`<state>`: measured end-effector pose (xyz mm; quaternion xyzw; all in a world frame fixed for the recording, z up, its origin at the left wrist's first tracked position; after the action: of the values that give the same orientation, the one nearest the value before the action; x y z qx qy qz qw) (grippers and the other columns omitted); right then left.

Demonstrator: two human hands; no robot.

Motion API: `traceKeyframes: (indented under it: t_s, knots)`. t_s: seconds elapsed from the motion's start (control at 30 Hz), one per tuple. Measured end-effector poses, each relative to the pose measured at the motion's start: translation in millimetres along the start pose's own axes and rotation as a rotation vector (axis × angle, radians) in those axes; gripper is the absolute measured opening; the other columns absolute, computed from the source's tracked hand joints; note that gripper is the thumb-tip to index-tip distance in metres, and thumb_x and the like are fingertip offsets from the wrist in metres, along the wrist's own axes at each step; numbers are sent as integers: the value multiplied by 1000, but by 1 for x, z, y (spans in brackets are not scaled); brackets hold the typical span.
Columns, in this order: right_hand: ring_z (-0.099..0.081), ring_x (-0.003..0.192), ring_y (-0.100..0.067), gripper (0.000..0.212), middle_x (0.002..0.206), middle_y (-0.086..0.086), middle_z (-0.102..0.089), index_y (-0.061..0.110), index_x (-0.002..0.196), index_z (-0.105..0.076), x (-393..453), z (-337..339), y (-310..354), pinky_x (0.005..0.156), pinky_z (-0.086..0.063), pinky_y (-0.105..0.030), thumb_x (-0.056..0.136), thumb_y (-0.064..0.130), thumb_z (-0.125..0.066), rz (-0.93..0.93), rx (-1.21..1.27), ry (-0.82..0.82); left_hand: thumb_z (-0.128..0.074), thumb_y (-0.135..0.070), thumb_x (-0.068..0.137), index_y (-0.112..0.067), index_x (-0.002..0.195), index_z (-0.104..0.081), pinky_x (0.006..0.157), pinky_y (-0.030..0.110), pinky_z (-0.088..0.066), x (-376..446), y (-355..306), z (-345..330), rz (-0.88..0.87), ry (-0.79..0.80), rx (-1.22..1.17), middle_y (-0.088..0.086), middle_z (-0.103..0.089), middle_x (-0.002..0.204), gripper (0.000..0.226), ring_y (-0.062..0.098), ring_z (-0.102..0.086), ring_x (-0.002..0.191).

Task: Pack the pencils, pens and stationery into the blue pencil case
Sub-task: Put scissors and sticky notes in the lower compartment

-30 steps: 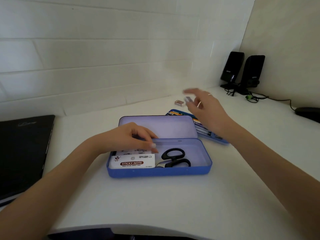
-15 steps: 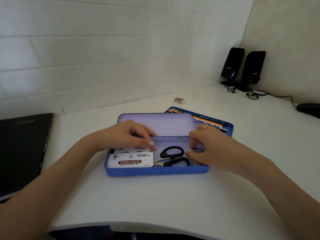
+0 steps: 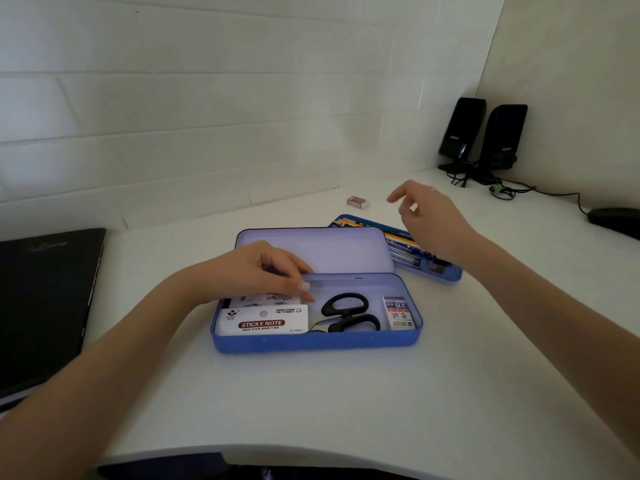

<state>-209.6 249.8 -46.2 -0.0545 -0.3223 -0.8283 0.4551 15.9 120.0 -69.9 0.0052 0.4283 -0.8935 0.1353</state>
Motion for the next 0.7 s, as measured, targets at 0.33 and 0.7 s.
traceKeyframes:
  t_s: [0.33,0.7]
  knots:
    - [-40,132,-33,47,149,-5,-40,35,144,-30,94,-74,-22,110,-30,-46,98,27,-37,22,-217,354,-73,-31,78,-30,76,-78,92,16,-40,3,0,1,16,-14,-26,-16,-65,114,6,-12,-56,105]
    - [-52,85,-24,26,106,-18,-63,8,104,-62,103,-81,-22,74,-40,-29,88,-3,-46,54,-112,146,-72,-31,78,-35,71,-77,90,15,-41,3,-4,1,-7,-9,-35,-17,-66,111,9,-14,-58,99]
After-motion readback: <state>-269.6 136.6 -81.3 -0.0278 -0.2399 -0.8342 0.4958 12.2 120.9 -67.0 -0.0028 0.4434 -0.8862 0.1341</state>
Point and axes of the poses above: each hand's wrist, its own x-axis towards the middle knuckle, its own z-axis out of the back of the hand, y = z × x, the point moved 3 cm from there along x, towards the middle knuckle
